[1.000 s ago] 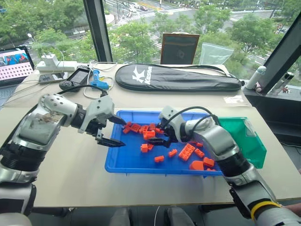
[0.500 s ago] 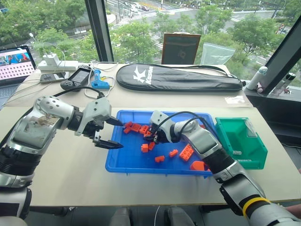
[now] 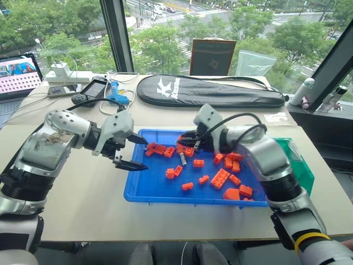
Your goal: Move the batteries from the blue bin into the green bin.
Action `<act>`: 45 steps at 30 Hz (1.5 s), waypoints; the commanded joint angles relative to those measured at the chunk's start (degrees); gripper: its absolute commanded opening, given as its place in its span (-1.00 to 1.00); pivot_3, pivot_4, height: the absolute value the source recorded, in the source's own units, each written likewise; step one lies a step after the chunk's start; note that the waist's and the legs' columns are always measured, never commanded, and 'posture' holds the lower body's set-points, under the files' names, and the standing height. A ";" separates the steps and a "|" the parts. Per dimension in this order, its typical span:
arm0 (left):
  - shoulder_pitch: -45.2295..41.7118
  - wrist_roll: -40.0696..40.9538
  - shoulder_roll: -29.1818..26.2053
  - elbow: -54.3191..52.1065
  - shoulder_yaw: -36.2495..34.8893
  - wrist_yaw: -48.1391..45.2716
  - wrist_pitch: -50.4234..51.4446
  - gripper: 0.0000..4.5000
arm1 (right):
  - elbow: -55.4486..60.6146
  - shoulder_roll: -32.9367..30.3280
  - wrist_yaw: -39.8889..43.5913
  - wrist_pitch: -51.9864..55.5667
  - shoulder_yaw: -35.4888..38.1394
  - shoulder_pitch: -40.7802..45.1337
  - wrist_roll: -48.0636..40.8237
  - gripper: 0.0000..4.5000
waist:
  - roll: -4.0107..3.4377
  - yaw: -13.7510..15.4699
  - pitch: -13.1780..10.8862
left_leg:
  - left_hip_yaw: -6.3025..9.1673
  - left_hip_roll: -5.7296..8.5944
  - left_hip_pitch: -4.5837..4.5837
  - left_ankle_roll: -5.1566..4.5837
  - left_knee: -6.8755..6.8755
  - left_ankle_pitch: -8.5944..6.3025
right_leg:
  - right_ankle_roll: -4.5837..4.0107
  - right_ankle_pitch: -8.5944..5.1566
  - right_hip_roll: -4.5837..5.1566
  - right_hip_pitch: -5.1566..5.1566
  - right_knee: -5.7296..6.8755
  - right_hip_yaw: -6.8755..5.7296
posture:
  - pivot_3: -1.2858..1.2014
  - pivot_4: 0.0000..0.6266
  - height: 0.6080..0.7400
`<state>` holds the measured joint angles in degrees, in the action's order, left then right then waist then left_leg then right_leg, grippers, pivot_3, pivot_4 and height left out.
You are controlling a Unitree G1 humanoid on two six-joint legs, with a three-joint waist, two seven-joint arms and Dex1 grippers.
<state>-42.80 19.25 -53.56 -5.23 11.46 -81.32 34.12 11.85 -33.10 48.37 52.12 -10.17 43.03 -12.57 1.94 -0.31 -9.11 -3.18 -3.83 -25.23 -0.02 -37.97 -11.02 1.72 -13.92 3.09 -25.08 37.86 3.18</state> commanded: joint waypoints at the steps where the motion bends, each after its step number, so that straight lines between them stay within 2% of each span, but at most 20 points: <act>1: -1.46 -0.32 0.31 0.25 -0.13 -0.80 -1.57 1.00 | 4.16 -6.92 0.85 3.41 3.29 -4.04 -0.73 -0.71 | 0.00 0.15 0.00 | -0.02 0.03 0.00 0.00 0.00 0.00 | 0.00 0.00 0.02 0.00 -0.01 0.01 | 0.03 -0.52 0.89; 5: -2.09 -0.76 0.88 1.17 0.26 -1.16 -2.22 1.00 | 5.03 -11.04 0.11 4.43 2.95 -7.63 -0.34 -0.71 | 0.01 -0.39 0.00 | -0.04 0.01 0.02 0.00 0.00 0.00 | 0.00 -0.01 -0.01 -0.02 0.01 0.07 | 0.03 -0.52 0.89; 7: -2.35 -0.95 1.10 1.53 0.38 -1.34 -2.47 1.00 | 4.09 -11.85 -1.70 2.97 2.28 -8.39 1.63 -0.27 | 0.01 -0.71 0.00 | -0.03 0.01 0.03 0.00 0.00 0.00 | -0.01 -0.01 -0.03 -0.03 0.07 0.11 | 0.03 -0.52 0.89; 8: -2.46 -1.08 1.20 1.70 0.40 -1.44 -2.60 1.00 | 3.80 -11.77 -2.56 2.36 2.29 -8.44 2.18 -0.17 | 0.01 -0.83 0.00 | -0.03 0.01 0.03 0.00 0.00 0.00 | -0.01 -0.01 -0.05 -0.05 0.08 0.14 | 0.03 -0.52 0.89; 11: -2.61 -1.20 1.34 2.00 0.32 -1.60 -2.78 1.00 | 3.66 -10.51 -4.19 2.02 2.60 -7.14 2.29 0.28 | 0.01 -0.86 0.00 | -0.03 0.01 0.06 -0.01 0.00 0.00 | 0.00 -0.01 -0.06 -0.06 0.10 0.17 | 0.03 -0.52 0.89; 14: -2.54 -1.39 1.21 2.12 0.24 -1.70 -2.97 1.00 | 4.44 -6.46 -5.76 2.89 2.47 -4.71 0.91 0.69 | 0.01 -0.93 -0.01 | -0.04 0.01 0.05 -0.01 -0.01 0.00 | 0.00 -0.01 -0.07 -0.06 0.10 0.19 | 0.03 -0.52 0.89; 15: -2.49 -1.40 1.14 2.05 0.18 -1.75 -2.96 1.00 | 4.77 -4.14 -6.30 5.31 2.74 -3.97 -0.57 0.90 | 0.01 -0.93 -0.01 | -0.04 0.01 0.05 -0.01 -0.01 0.00 | 0.00 -0.01 -0.07 -0.06 0.10 0.20 | 0.03 -0.52 0.89; 16: -2.50 -1.44 1.10 2.06 0.15 -1.80 -2.97 1.00 | 4.58 -1.71 -7.76 7.74 2.93 -3.24 -1.13 0.98 | 0.01 -0.94 -0.01 | -0.04 0.00 0.05 -0.01 -0.01 0.00 | 0.00 -0.01 -0.08 -0.06 0.11 0.20 | 0.03 -0.52 0.89; 20: -2.56 -1.61 1.03 1.94 0.02 -1.71 -2.89 1.00 | 3.84 7.38 -13.97 11.37 0.92 -0.96 -0.49 0.98 | 0.01 -0.69 0.00 | -0.01 -0.02 0.04 -0.01 -0.01 0.01 | 0.00 0.00 -0.11 -0.08 0.12 0.20 | 0.03 -0.52 0.89; 23: -2.77 -1.64 0.93 1.99 -0.08 -1.60 -2.61 1.00 | 4.71 14.90 -18.07 18.27 2.96 0.19 -2.34 0.98 | 0.01 -0.60 0.00 | -0.03 -0.02 0.02 -0.01 -0.01 0.00 | 0.00 0.00 -0.10 -0.08 0.11 0.21 | 0.03 -0.52 0.89; 27: -2.80 -1.67 0.72 1.85 -0.21 -1.29 -2.12 1.00 | 6.61 17.16 -23.06 27.77 -0.12 1.37 -0.64 0.98 | 0.01 -0.23 0.00 | -0.02 -0.02 0.00 0.00 -0.01 0.01 | 0.00 0.00 -0.10 -0.07 0.12 0.21 | 0.03 -0.52 0.89; 31: -2.92 -1.65 0.65 1.73 -0.21 -1.08 -1.83 1.00 | 5.41 21.26 -26.15 34.78 1.02 1.83 -1.44 0.98 | 0.01 -0.48 0.00 | -0.03 -0.02 -0.01 0.01 -0.03 0.01 | -0.01 0.00 -0.10 -0.07 0.12 0.21 | 0.03 -0.52 0.89; 41: -2.50 -1.22 0.25 0.80 -0.62 -0.48 -0.93 1.00 | -2.87 28.88 -31.93 32.14 8.15 0.66 -0.86 0.98 | 0.01 -0.86 0.00 | 0.01 -0.06 -0.01 0.00 -0.03 0.01 | -0.01 0.00 -0.17 -0.09 0.14 0.22 | 0.03 -0.52 0.89; 44: -2.39 -1.06 0.08 0.45 -0.72 -0.36 -0.64 1.00 | -4.55 29.57 -33.08 30.97 8.43 0.12 -0.82 0.69 | 0.01 -0.89 0.00 | 0.01 -0.06 -0.01 0.00 -0.03 0.01 | -0.01 0.00 -0.16 -0.09 0.13 0.23 | 0.03 -0.52 0.89; 45: -2.38 -1.05 0.07 0.37 -0.74 -0.30 -0.56 1.00 | -5.53 30.05 -33.52 30.16 8.42 -0.04 -0.74 0.52 | 0.01 -0.90 0.00 | 0.01 -0.06 -0.01 0.00 -0.03 0.01 | -0.01 0.00 -0.16 -0.09 0.14 0.23 | 0.03 -0.52 0.89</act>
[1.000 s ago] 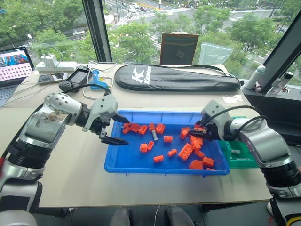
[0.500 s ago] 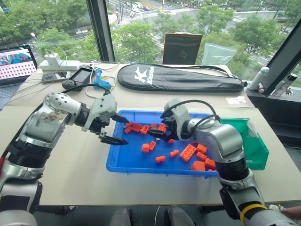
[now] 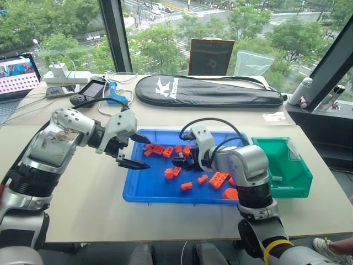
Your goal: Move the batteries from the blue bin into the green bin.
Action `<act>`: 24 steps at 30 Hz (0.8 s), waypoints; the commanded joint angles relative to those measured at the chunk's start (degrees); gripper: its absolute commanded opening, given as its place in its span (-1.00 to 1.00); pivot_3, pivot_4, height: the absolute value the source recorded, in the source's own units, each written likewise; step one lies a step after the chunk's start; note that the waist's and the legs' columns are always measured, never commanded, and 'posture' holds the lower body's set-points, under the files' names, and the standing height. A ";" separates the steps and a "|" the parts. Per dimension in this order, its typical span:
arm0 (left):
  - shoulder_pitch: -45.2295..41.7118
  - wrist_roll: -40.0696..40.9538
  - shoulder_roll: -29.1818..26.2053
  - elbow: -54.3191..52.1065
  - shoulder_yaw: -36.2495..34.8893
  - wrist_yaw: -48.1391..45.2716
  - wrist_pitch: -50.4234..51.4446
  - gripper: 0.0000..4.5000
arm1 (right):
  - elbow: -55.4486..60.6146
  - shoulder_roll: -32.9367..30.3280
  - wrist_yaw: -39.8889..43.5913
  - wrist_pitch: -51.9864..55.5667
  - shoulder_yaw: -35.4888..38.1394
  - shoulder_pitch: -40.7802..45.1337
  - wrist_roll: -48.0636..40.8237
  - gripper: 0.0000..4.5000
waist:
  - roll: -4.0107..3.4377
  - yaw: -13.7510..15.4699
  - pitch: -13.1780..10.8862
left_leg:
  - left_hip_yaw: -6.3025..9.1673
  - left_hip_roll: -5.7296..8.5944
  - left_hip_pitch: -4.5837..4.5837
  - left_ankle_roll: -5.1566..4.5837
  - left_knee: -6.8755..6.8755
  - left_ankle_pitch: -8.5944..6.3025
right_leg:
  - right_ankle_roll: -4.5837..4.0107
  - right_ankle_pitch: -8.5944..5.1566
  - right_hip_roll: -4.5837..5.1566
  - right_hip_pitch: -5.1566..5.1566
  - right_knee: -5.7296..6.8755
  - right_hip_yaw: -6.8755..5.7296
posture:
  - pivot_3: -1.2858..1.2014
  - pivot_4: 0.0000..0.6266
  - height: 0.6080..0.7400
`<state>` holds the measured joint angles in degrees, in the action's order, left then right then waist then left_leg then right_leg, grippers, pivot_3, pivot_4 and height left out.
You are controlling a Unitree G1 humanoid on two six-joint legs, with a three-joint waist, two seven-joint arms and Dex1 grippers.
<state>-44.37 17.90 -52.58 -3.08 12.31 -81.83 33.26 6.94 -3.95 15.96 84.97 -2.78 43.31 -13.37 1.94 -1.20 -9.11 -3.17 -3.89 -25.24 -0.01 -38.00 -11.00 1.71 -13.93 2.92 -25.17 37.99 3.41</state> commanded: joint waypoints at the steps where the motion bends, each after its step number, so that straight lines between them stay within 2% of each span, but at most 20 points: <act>1: -0.79 0.33 -0.92 -1.84 -1.61 0.26 0.36 1.00 | -1.70 1.48 -1.48 -3.64 1.19 -0.46 0.09 0.36 | 0.00 -0.02 0.00 | 0.00 0.00 0.00 0.00 0.00 0.00 | 0.00 0.00 0.00 0.00 0.00 0.00 | 0.03 -0.52 0.89; 3: -0.77 0.34 -0.87 -1.99 -1.60 0.36 0.44 1.00 | -4.15 2.09 -2.31 -6.19 0.79 -0.82 0.73 0.08 | 0.00 -0.12 0.00 | 0.01 0.00 0.00 0.00 0.00 0.00 | 0.00 0.00 -0.01 0.00 0.01 0.00 | 0.03 -0.52 0.89; 4: -0.77 0.34 -0.82 -2.05 -1.58 0.42 0.48 1.00 | -5.07 1.85 -2.66 -7.44 -0.06 -0.96 1.30 -0.13 | 0.00 -0.16 0.00 | 0.01 0.00 0.01 0.00 0.00 0.00 | 0.00 0.00 -0.01 0.00 0.01 0.00 | 0.03 -0.52 0.89; 8: -0.80 0.44 -0.67 -2.22 -1.58 0.56 0.59 1.00 | -5.88 0.64 -1.22 -10.36 -4.26 -1.49 1.49 -0.68 | 0.00 -0.61 0.00 | 0.01 0.00 0.01 0.00 0.00 0.00 | 0.00 0.00 -0.01 0.01 0.01 0.00 | 0.03 -0.52 0.89; 10: -0.89 0.49 -0.62 -2.18 -1.62 0.64 0.71 1.00 | -4.53 -0.14 0.23 -10.36 -5.75 -2.09 0.52 -0.89 | 0.00 -0.98 0.00 | 0.02 0.00 0.02 0.00 0.00 0.00 | 0.00 0.00 -0.01 0.02 0.01 0.00 | 0.03 -0.52 0.89; 17: -0.94 1.73 -0.37 -2.04 -2.26 0.38 1.52 1.00 | 7.72 -8.93 8.78 -6.97 -9.15 -3.56 -5.61 -0.89 | 0.00 -1.02 0.00 | 0.06 0.01 0.00 0.00 0.00 0.00 | 0.01 0.00 -0.01 0.04 -0.02 0.00 | 0.03 -0.52 0.89; 19: -1.33 3.12 0.27 -2.38 -2.83 0.28 2.63 1.00 | 13.62 -10.83 12.89 -7.76 -4.37 -4.43 -10.44 -0.89 | 0.00 -1.08 0.00 | 0.05 0.01 0.00 0.00 0.00 0.00 | 0.01 0.00 -0.01 0.03 -0.02 0.02 | 0.03 -0.52 0.89; 21: -2.43 5.36 1.77 -2.35 -3.84 0.43 4.07 1.00 | 20.37 -14.59 20.47 -10.17 4.71 -5.98 -18.67 -0.89 | 0.01 -0.96 -0.01 | 0.08 -0.01 -0.01 0.00 0.01 0.00 | 0.01 -0.01 -0.03 0.02 -0.02 0.02 | 0.03 -0.52 0.89; 24: -3.60 8.82 3.91 -2.69 -5.83 1.03 6.20 1.00 | 22.99 -21.57 22.43 -9.38 11.54 -6.32 -21.42 -0.89 | 0.02 -0.48 -0.01 | 0.13 0.01 -0.05 0.00 0.01 0.00 | 0.04 -0.02 -0.04 0.07 -0.07 0.03 | 0.03 -0.52 0.89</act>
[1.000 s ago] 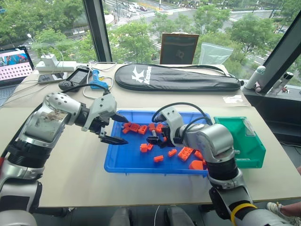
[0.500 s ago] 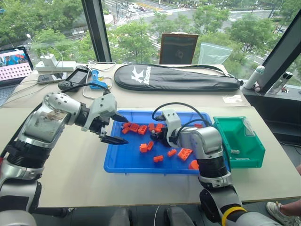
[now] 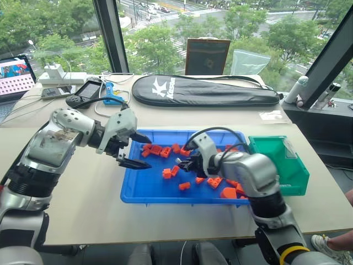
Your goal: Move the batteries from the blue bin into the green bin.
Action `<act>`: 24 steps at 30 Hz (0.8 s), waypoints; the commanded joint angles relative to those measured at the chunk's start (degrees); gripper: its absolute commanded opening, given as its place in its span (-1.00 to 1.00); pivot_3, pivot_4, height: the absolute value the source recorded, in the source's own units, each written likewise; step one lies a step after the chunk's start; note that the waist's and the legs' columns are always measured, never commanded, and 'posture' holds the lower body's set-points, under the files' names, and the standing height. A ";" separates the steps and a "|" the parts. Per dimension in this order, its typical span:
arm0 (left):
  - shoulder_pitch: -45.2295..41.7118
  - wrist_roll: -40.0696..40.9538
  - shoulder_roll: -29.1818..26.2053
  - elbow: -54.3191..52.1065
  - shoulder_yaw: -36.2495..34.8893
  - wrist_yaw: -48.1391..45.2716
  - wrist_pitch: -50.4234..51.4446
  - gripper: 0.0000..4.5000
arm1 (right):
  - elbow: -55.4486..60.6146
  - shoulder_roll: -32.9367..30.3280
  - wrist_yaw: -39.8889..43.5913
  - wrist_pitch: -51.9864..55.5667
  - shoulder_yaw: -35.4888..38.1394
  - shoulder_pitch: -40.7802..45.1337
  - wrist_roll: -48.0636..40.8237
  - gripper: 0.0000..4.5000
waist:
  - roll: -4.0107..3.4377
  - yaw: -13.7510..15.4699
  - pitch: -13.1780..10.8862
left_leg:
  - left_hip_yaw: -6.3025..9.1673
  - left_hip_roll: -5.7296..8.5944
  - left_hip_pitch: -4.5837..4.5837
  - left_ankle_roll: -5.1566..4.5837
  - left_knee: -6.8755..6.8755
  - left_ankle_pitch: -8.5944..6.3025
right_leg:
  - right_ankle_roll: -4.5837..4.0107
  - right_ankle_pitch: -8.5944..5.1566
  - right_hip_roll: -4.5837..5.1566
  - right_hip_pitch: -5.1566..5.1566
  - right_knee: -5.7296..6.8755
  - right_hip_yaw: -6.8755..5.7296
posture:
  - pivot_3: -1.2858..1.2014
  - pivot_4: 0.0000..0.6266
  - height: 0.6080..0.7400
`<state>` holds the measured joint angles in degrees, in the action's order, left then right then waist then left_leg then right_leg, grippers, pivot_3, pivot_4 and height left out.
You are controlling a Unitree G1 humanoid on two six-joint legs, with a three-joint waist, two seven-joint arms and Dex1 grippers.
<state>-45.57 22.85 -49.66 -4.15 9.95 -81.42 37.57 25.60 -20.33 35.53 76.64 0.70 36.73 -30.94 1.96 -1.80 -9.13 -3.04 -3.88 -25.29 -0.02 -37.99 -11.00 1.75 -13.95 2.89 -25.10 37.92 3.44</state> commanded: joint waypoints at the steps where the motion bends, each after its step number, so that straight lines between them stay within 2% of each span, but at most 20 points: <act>1: -3.05 5.03 1.69 -1.56 -4.05 1.08 3.22 1.00 | 3.88 -8.00 3.72 -0.57 10.11 0.39 -4.63 -0.89 | 0.01 0.31 0.00 | 0.00 0.00 0.03 0.00 0.00 0.00 | 0.00 0.00 0.00 0.06 -0.05 0.00 | 0.03 -0.52 0.89; 3: -4.23 7.02 3.19 -1.68 -5.00 1.66 4.36 1.00 | 2.52 -16.11 7.38 0.79 14.10 -0.12 -6.80 -0.89 | 0.02 0.79 -0.01 | -0.02 0.01 0.03 0.00 -0.01 0.00 | 0.00 0.00 0.00 0.07 -0.09 0.02 | 0.03 -0.52 0.89; 6: -4.96 7.08 5.56 -1.31 -5.25 3.61 2.78 1.00 | 0.21 -29.01 9.64 -0.23 18.39 -4.62 -4.88 -0.89 | 0.02 1.22 -0.01 | -0.04 0.03 0.04 -0.01 0.00 0.00 | 0.00 0.00 -0.01 0.07 -0.12 0.08 | 0.03 -0.52 0.89; 8: -5.49 6.37 7.54 -0.34 -5.70 6.20 1.40 1.00 | -1.39 -34.49 10.14 -1.55 19.90 -8.19 -3.64 -0.89 | 0.02 1.30 -0.01 | -0.03 0.05 0.03 -0.02 0.02 0.00 | 0.01 -0.02 -0.01 0.10 -0.22 0.10 | 0.03 -0.52 0.89; 11: -6.81 6.02 10.62 1.06 -6.52 10.04 0.27 1.00 | -3.72 -37.72 8.89 -2.66 21.38 -14.00 -2.01 -0.89 | 0.03 1.07 -0.01 | -0.07 0.07 0.03 -0.03 0.02 0.00 | 0.02 -0.01 -0.01 0.11 -0.25 0.20 | 0.03 -0.52 0.89; 16: -7.58 5.01 12.50 2.79 -6.11 12.38 -1.86 1.00 | -6.37 -36.18 6.86 -5.74 23.24 -19.00 -1.34 -0.89 | 0.01 0.47 -0.01 | -0.08 0.06 0.11 -0.03 0.01 0.00 | 0.07 0.04 -0.20 0.11 -0.21 0.53 | 0.03 -0.52 0.89; 18: -7.56 4.15 12.57 3.12 -5.43 12.95 -2.62 1.00 | -7.62 -35.72 5.34 -7.79 22.82 -19.72 0.02 -0.44 | 0.01 0.32 -0.01 | -0.05 0.02 0.15 -0.03 0.01 0.00 | 0.07 0.03 -0.28 0.11 -0.17 0.55 | 0.03 -0.52 0.89; 24: -7.47 2.29 12.63 4.25 -4.82 13.92 -4.21 1.00 | -8.87 -36.67 3.87 -11.32 21.82 -20.40 2.17 0.43 | 0.01 0.77 -0.01 | -0.04 0.05 0.14 -0.04 0.01 0.01 | 0.08 0.03 -0.29 0.11 -0.19 0.61 | 0.03 -0.52 0.89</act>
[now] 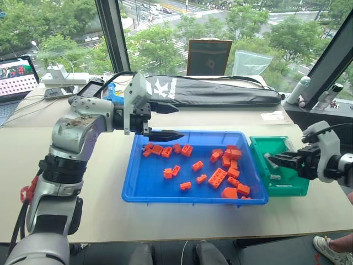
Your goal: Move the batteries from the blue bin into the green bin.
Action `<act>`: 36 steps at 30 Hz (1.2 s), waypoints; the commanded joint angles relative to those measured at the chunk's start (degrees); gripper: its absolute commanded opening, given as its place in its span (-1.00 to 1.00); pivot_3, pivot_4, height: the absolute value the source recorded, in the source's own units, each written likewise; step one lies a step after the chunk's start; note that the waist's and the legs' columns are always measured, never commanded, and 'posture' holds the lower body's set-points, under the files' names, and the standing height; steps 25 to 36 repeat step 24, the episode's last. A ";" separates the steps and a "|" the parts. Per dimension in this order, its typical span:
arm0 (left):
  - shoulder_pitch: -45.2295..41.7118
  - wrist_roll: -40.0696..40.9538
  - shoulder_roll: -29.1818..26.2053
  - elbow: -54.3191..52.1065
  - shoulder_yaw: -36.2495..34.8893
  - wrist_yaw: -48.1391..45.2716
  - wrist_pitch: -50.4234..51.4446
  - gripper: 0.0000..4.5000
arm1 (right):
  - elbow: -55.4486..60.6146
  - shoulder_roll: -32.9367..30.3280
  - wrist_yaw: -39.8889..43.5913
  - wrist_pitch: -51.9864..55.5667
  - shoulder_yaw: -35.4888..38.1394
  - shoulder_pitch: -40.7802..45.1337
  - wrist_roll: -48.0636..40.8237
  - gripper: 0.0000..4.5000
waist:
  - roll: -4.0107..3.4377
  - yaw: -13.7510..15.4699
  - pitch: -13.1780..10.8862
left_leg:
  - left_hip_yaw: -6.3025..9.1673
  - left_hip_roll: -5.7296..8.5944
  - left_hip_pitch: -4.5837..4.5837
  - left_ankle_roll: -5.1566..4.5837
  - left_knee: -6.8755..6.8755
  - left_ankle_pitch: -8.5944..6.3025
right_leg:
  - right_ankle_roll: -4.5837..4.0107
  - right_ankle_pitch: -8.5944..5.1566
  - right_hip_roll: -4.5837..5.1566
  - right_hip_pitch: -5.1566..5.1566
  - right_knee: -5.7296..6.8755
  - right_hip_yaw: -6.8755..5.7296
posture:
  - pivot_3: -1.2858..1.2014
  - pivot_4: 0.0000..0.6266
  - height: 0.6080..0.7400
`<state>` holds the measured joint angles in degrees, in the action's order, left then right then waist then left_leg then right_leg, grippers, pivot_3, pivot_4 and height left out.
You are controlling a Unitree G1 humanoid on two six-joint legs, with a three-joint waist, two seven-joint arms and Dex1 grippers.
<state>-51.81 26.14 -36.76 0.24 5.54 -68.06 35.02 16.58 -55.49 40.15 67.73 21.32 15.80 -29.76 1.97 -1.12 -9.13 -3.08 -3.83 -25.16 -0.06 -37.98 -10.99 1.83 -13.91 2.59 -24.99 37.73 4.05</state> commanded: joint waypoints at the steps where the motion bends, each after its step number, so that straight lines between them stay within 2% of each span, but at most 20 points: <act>1: -1.12 -1.61 -0.36 0.20 -0.34 0.82 -2.18 1.00 | -0.09 -2.20 -0.91 -2.95 1.19 0.59 1.61 0.59 | 0.00 0.13 0.00 | -0.01 0.00 0.00 0.00 0.00 0.00 | 0.00 0.00 0.00 0.00 0.00 0.02 | 0.03 -0.52 0.89; 4: -0.83 -2.66 -0.50 1.16 -0.80 1.54 -2.79 1.00 | -0.79 -3.87 -1.51 -7.82 0.91 0.99 4.48 1.00 | -0.01 0.28 0.00 | -0.02 0.01 -0.01 0.00 0.00 0.00 | 0.00 0.00 0.01 -0.01 -0.02 0.02 | 0.03 -0.52 0.89; 7: 0.26 -3.31 -0.96 2.00 -1.51 1.88 -4.12 1.00 | -0.25 -0.88 -1.54 -12.93 3.87 1.71 3.41 1.00 | -0.01 0.19 0.00 | -0.02 0.00 -0.01 0.00 0.00 0.00 | 0.00 0.00 0.00 0.00 -0.04 0.02 | 0.03 -0.52 0.89; 9: 1.60 -3.63 -1.55 2.32 -2.18 2.01 -4.90 1.00 | 0.90 0.28 0.41 -23.01 4.08 -0.89 5.68 1.00 | 0.00 0.15 0.00 | 0.01 -0.02 -0.01 0.00 0.00 0.00 | 0.00 0.00 -0.04 0.01 -0.04 0.01 | 0.03 -0.52 0.89; 11: 2.56 -3.30 -1.71 2.58 -3.38 2.69 -5.14 1.00 | 1.31 1.56 2.50 -28.69 4.88 -2.23 5.55 1.00 | -0.01 0.21 0.00 | 0.02 -0.01 -0.01 0.00 0.01 0.00 | 0.00 0.00 -0.04 0.01 -0.03 0.01 | 0.03 -0.52 0.89; 14: 5.26 2.54 -2.39 2.35 -8.94 2.26 -1.00 1.00 | 2.70 5.45 6.91 -27.24 9.09 -1.83 -4.25 1.00 | 0.00 0.09 -0.01 | 0.01 -0.03 -0.01 0.00 0.01 0.00 | 0.00 0.00 -0.04 0.01 -0.05 0.01 | 0.03 -0.52 0.89; 15: 6.57 3.98 -2.88 1.76 -10.41 2.08 0.32 1.00 | 2.50 5.30 9.10 -28.10 9.02 -2.25 -5.13 1.00 | 0.00 0.10 -0.01 | 0.01 -0.02 -0.02 0.00 0.00 0.00 | 0.00 0.01 -0.04 0.01 -0.04 0.02 | 0.03 -0.52 0.89; 20: 10.14 3.99 -2.72 0.92 -12.71 6.14 0.35 1.00 | -0.88 5.92 8.98 -32.86 8.02 -3.20 -2.91 1.00 | -0.01 0.37 0.00 | 0.03 -0.03 0.03 0.01 -0.01 0.01 | 0.00 0.01 -0.04 0.13 -0.04 -0.01 | 0.03 -0.52 0.89; 24: 13.83 1.31 -5.47 -0.59 -10.38 5.54 -0.76 1.00 | -3.70 5.32 8.87 -34.62 6.63 -2.68 -1.78 1.00 | -0.01 0.49 0.00 | 0.01 0.00 0.05 -0.01 -0.02 0.04 | 0.00 0.01 -0.03 0.24 -0.11 0.01 | 0.03 -0.52 0.89; 36: 13.83 1.31 -5.47 -0.59 -10.38 5.54 -0.76 1.00 | -3.70 5.32 8.87 -34.62 6.63 -2.68 -1.78 1.00 | -0.01 0.49 0.00 | 0.01 0.00 0.05 -0.01 -0.02 0.04 | 0.00 0.01 -0.03 0.24 -0.11 0.01 | 0.03 -0.52 0.89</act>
